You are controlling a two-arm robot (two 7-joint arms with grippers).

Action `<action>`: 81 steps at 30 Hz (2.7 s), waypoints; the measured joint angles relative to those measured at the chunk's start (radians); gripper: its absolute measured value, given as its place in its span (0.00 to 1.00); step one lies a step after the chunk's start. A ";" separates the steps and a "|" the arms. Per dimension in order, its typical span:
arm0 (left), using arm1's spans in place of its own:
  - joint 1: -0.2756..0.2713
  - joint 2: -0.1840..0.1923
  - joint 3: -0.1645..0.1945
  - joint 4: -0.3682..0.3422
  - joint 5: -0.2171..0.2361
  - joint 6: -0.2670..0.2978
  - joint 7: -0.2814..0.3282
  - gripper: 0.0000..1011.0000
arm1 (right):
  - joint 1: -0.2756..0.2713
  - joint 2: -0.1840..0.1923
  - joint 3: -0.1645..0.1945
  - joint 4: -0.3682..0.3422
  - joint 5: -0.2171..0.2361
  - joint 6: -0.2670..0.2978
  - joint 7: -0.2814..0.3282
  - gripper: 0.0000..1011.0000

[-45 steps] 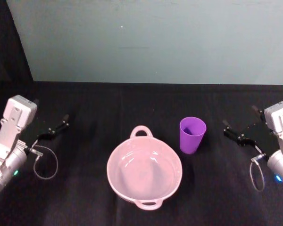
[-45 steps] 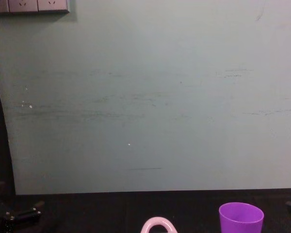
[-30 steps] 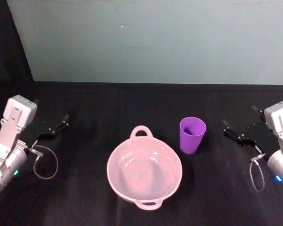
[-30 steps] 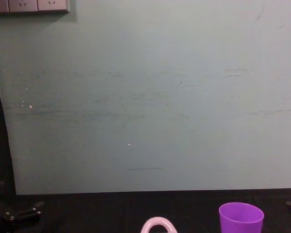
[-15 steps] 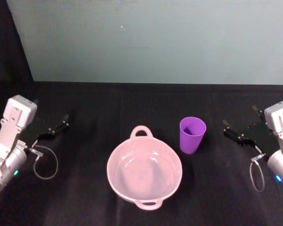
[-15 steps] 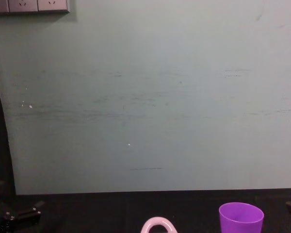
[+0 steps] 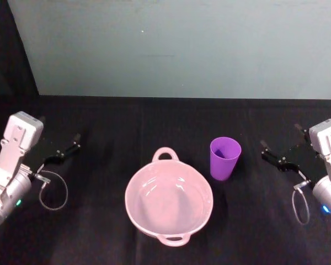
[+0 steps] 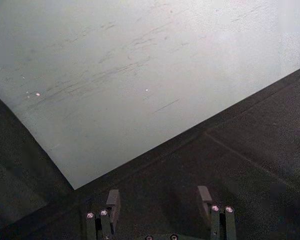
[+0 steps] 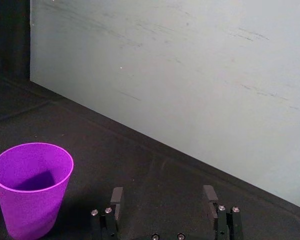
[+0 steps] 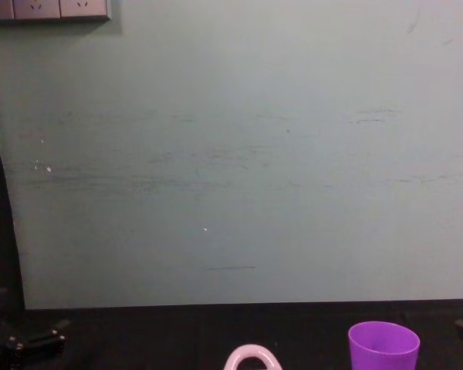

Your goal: Pick up the cup and pour the mung beans from the cup into the bowl.

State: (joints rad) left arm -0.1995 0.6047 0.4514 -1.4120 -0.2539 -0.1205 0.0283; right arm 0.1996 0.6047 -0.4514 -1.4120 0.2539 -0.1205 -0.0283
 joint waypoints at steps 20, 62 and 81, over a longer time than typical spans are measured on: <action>0.000 0.000 0.000 0.000 0.000 0.000 0.000 1.00 | 0.000 0.000 0.000 0.000 0.000 0.000 0.000 0.99; 0.000 0.000 0.000 0.000 0.000 0.000 0.000 1.00 | -0.015 -0.136 0.023 0.154 0.195 -0.180 0.418 0.99; 0.000 0.000 0.000 0.000 0.000 0.000 0.000 1.00 | 0.069 -0.227 0.027 0.263 0.147 -0.187 0.451 0.99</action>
State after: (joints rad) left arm -0.1995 0.6047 0.4514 -1.4120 -0.2539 -0.1205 0.0283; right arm 0.2687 0.3773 -0.4244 -1.1494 0.4007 -0.3071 0.4228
